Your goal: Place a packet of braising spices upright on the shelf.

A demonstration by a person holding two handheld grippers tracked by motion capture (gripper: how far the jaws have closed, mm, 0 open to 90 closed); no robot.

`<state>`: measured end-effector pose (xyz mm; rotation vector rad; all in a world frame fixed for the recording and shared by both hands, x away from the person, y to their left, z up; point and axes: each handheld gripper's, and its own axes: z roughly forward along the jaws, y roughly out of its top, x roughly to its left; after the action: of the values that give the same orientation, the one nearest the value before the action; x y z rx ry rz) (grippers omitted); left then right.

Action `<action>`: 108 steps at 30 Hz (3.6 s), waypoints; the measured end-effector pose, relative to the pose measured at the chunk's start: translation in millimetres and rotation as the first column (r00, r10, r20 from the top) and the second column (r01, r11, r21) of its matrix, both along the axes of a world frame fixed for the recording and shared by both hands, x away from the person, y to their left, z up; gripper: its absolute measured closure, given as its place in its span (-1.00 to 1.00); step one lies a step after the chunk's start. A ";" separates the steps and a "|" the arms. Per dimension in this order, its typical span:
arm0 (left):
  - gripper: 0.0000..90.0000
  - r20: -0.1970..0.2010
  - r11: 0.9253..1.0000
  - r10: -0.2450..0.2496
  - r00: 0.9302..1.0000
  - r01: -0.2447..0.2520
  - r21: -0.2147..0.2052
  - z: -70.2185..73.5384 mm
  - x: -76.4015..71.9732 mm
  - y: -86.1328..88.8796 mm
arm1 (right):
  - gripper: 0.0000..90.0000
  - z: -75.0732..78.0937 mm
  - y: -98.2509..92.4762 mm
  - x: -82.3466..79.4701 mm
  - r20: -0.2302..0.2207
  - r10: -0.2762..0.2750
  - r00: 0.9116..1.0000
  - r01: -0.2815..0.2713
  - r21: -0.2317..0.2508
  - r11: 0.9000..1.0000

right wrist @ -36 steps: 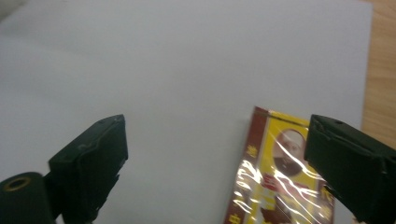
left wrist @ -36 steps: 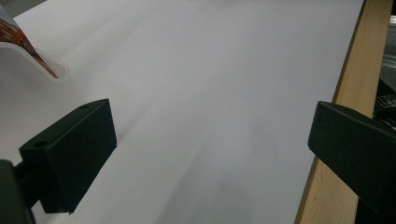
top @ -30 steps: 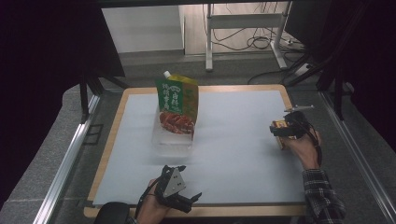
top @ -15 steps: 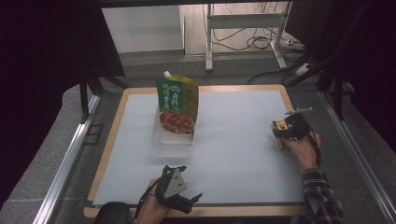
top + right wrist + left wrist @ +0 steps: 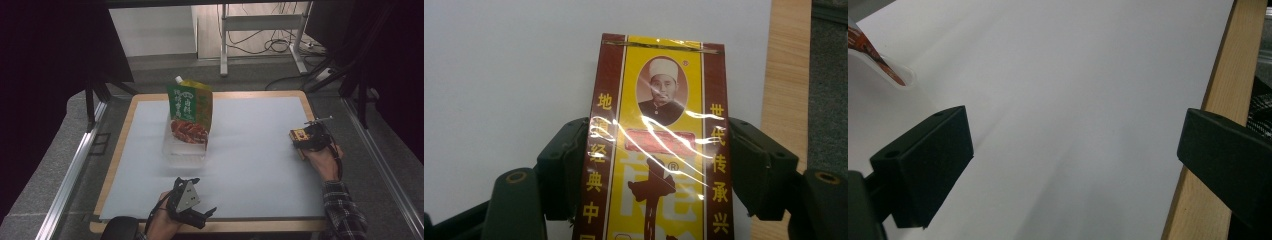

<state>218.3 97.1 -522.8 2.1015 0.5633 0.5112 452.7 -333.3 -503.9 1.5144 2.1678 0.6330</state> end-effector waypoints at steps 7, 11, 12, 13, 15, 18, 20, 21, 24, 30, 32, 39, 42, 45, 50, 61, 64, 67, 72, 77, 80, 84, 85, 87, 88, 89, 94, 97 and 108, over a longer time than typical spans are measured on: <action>-0.97 0.003 1.000 0.002 1.000 -0.002 -0.001 0.4 0.1 0.5 | -0.31 7.0 3.7 -3.6 -0.005 0.037 0.999 -0.037 0.018 0.999; -0.97 0.004 1.000 0.002 1.000 -0.002 -0.001 0.6 -0.1 0.5 | -0.31 15.9 8.1 -9.5 0.028 0.070 0.997 -0.071 0.026 0.997; -0.97 0.005 1.000 0.002 1.000 -0.002 -0.001 0.6 -0.1 0.5 | -0.31 18.6 10.3 -11.9 0.036 0.080 0.996 -0.081 0.028 0.996; -0.97 0.005 1.000 0.002 1.000 -0.002 -0.001 0.7 0.0 0.6 | -0.31 20.6 12.3 -13.7 0.042 0.093 0.995 -0.095 0.030 0.995; -0.97 0.007 1.000 0.003 1.000 -0.003 -0.002 0.9 -0.1 0.8 | -0.31 23.0 16.5 -16.7 0.051 0.127 0.991 -0.128 0.038 0.991; -0.97 0.007 1.000 0.004 1.000 -0.004 -0.004 1.1 -0.1 1.1 | -0.31 25.9 26.6 -22.9 0.056 0.179 0.982 -0.182 0.035 0.983; -0.97 0.008 1.000 0.003 1.000 -0.003 -0.004 1.1 -0.2 1.0 | -0.31 27.2 33.6 -27.5 0.059 0.209 0.976 -0.212 0.036 0.977; -0.97 0.008 1.000 0.004 1.000 -0.004 -0.004 1.2 -0.3 0.9 | -0.31 28.1 37.7 -30.2 0.061 0.226 0.972 -0.229 0.041 0.973; -0.97 0.008 1.000 0.002 1.000 -0.002 -0.003 1.1 -0.4 0.7 | -0.31 29.2 46.2 -35.8 0.065 0.257 0.964 -0.259 0.038 0.965; -0.97 0.009 1.000 0.003 1.000 -0.003 -0.004 1.2 -0.4 0.6 | -0.31 29.5 58.7 -44.8 0.066 0.305 0.950 -0.308 0.044 0.950; -0.97 0.009 1.000 0.002 1.000 -0.002 -0.003 1.2 -0.5 0.5 | -0.31 28.8 62.9 -48.2 0.062 0.321 0.945 -0.325 0.052 0.944; -0.97 0.009 1.000 0.000 1.000 0.000 0.000 1.2 -0.6 0.2 | -0.31 25.6 80.7 -61.3 0.054 0.392 0.918 -0.395 0.075 0.915; -0.97 0.009 1.000 -0.001 1.000 0.001 0.000 1.1 -0.5 0.0 | -0.30 23.1 87.3 -66.8 0.047 0.427 0.903 -0.429 0.080 0.900; -0.97 0.009 1.000 -0.001 1.000 0.001 0.000 1.2 -0.7 0.0 | -0.30 17.9 92.0 -69.8 0.033 0.449 0.893 -0.450 0.081 0.889; -0.97 0.009 1.000 0.000 1.000 0.000 0.001 1.1 -0.6 -0.1 | -0.30 10.5 93.3 -68.2 0.001 0.463 0.886 -0.462 0.058 0.885; -0.97 0.006 1.000 -0.002 1.000 0.002 0.006 -0.3 0.1 -1.6 | -0.57 16.6 91.2 -60.6 -0.080 0.437 0.896 -0.432 0.079 0.899; -0.97 0.008 1.000 -0.001 1.000 0.001 0.009 -0.3 0.0 -1.7 | -0.62 19.4 96.8 -57.0 -0.117 0.441 0.890 -0.437 0.057 0.898; -0.97 0.008 1.000 0.001 1.000 -0.001 0.007 -0.2 0.4 -1.3 | -0.62 19.6 100.8 -54.1 -0.144 0.445 0.884 -0.444 0.045 0.895; -0.97 0.008 1.000 0.001 1.000 -0.001 0.011 -0.4 0.5 -1.4 | -0.55 21.8 111.7 -43.5 -0.222 0.455 0.862 -0.470 -0.016 0.882; -0.97 0.008 1.000 0.002 1.000 -0.002 0.010 -0.3 0.6 -1.0 | -0.51 18.6 121.7 -36.4 -0.286 0.458 0.842 -0.489 -0.045 0.871; -0.97 0.008 1.000 0.001 1.000 -0.001 0.013 -0.4 0.7 -0.9 | -0.47 16.3 126.7 -32.3 -0.322 0.456 0.830 -0.497 -0.055 0.866; -0.97 0.008 1.000 0.002 1.000 -0.002 0.012 -0.4 0.6 -1.0 | -0.43 13.3 131.4 -28.3 -0.352 0.450 0.821 -0.502 -0.069 0.862; -0.97 0.008 1.000 0.002 1.000 -0.002 0.013 -0.5 0.6 -1.0 | -0.42 12.5 132.4 -27.5 -0.357 0.449 0.819 -0.503 -0.071 0.861; -0.97 0.008 1.000 0.002 1.000 -0.002 0.014 -0.5 0.6 -1.0 | -0.37 11.0 133.8 -25.9 -0.366 0.445 0.817 -0.503 -0.075 0.861; -0.97 0.008 1.000 0.002 1.000 -0.002 0.015 -0.5 0.5 -1.1 | -0.36 10.3 134.5 -25.4 -0.371 0.443 0.816 -0.502 -0.076 0.861; -0.97 0.009 1.000 0.002 1.000 -0.002 0.014 -0.4 0.6 -1.1 | -0.35 10.5 135.0 -25.1 -0.378 0.438 0.815 -0.499 -0.077 0.863; -0.97 0.010 1.000 0.004 1.000 -0.004 0.012 -0.2 0.6 -0.7 | -0.31 12.8 136.1 -27.1 -0.379 0.443 0.812 -0.508 -0.086 0.857; -0.97 0.011 1.000 0.004 1.000 -0.004 0.012 -0.1 0.5 -0.7 | -0.31 17.2 134.2 -29.2 -0.350 0.449 0.822 -0.504 -0.079 0.860; -0.97 0.014 1.000 0.006 1.000 -0.006 0.010 0.0 0.2 -1.1 | -0.30 33.3 121.2 -41.2 -0.209 0.486 0.848 -0.501 -0.021 0.865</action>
<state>218.5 95.9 -522.8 2.1048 0.5599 0.5325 411.5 -212.2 -470.6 1.0062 2.7359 0.5653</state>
